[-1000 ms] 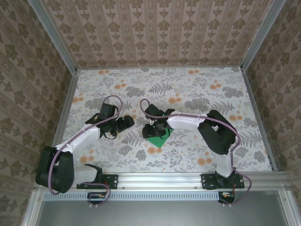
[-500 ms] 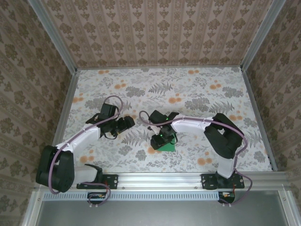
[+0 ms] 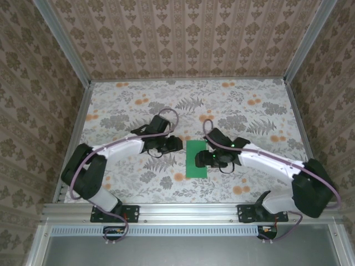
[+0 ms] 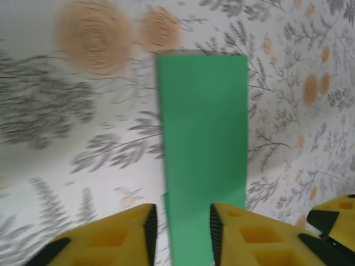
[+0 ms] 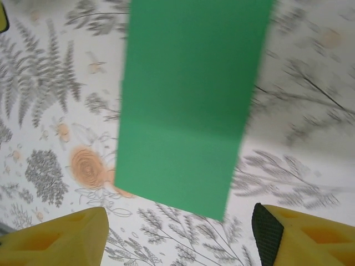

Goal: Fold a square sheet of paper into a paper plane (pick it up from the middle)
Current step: Rotate the paper at the center of the table, then third fold the triangle at the center of the table.

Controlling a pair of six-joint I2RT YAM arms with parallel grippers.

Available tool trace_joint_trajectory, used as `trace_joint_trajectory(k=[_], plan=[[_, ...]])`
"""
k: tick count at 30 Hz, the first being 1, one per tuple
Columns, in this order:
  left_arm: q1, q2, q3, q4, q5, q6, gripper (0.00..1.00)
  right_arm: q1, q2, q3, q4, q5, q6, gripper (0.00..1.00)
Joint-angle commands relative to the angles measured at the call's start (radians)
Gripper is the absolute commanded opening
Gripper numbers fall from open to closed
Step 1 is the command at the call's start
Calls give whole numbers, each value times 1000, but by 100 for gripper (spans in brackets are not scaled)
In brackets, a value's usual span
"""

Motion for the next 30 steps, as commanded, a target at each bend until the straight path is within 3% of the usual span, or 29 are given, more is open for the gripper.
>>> trace_joint_trajectory(k=[1, 5, 10, 30], plan=[[-42, 98, 72, 49, 58, -3, 26, -35, -76, -87, 68, 14, 213, 73], [-83, 201, 157, 28, 71, -4, 20, -49, -101, -130, 104, -27, 243, 74], [-91, 263, 194, -56, 7, -2, 18, -50, -68, -152, 140, -65, 275, 73], [-71, 307, 120, -60, -36, -45, 14, -17, 101, -165, 245, -190, 293, 64]])
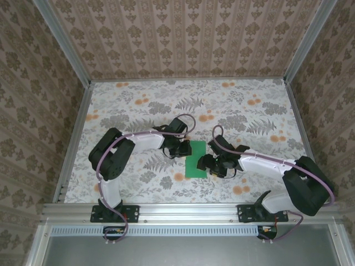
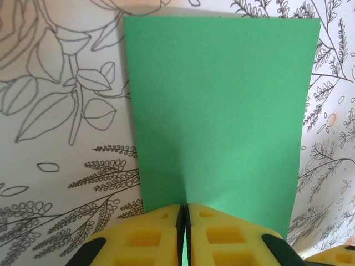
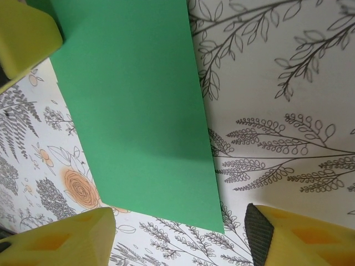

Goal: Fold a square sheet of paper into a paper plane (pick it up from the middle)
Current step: Third fold the triangle at the center of the table.

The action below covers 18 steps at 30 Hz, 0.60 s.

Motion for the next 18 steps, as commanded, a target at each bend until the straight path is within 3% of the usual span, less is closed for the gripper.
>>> trace_joint_trajectory(k=[1, 12, 18], plan=[[11, 21, -39, -23, -16, -26, 14, 17, 38, -11, 37, -42, 14, 64], [14, 21, -59, -6, -10, -41, 14, 29, 71, -17, 88, -82, 15, 59], [16, 18, -69, -1, -10, -47, 14, 30, 14, -53, 165, -89, 59, 55]])
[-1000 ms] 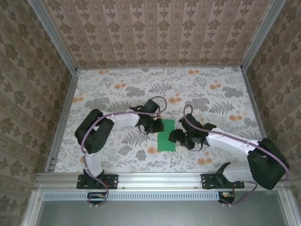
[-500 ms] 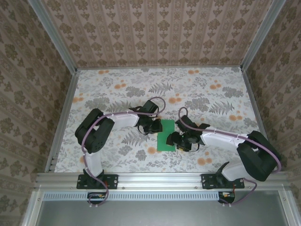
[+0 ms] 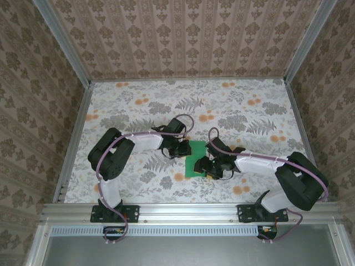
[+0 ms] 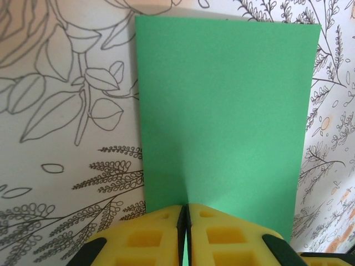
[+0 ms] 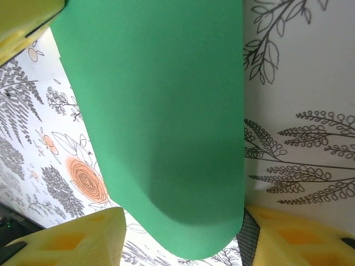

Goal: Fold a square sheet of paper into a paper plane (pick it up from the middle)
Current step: Third fold the triangle at the center of the table.

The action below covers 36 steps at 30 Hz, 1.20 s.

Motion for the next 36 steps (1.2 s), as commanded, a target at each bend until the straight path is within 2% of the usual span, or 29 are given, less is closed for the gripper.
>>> trace_joint_trajectory(k=[1, 11, 16, 20, 24, 30, 36], plan=[[4, 21, -44, -40, -42, -18, 14, 4, -59, -21, 38, -12, 42, 55], [5, 23, -48, -32, -35, -23, 13, 3, -180, -92, 198, -22, 28, 56], [6, 24, -47, -30, -32, -24, 13, -6, -155, -88, 173, -23, 19, 56], [5, 21, -52, -27, -33, -27, 13, -7, -137, -104, 216, -30, 53, 51], [5, 14, -56, -26, -33, -28, 13, -7, -128, -84, 112, 13, 71, 42], [6, 4, -59, -18, -25, -27, 13, -7, -135, -65, 21, 64, 96, 17], [5, 2, -56, -15, -18, -21, 13, -7, -82, -17, 46, 23, 67, 8]])
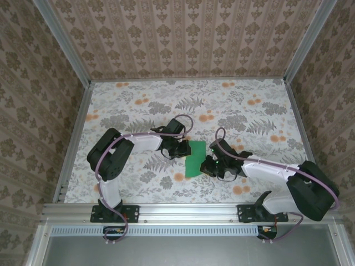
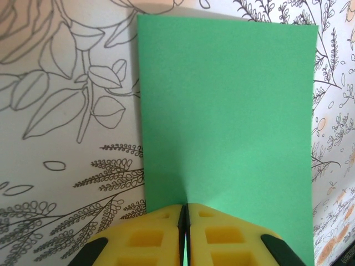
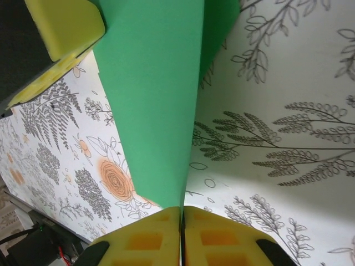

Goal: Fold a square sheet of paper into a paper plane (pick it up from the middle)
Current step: Third fold the triangle at the center of the table.

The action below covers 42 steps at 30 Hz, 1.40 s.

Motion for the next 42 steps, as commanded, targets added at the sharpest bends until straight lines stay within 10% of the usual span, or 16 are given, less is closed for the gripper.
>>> trace_joint_trajectory(k=[1, 42], plan=[[3, 12, -32, -45, -19, -7, 13, -3, 45, 53, 3, -16, -18, 8], [64, 60, 66, -37, 40, 43, 14, -5, 335, 249, 42, 62, -127, 9]])
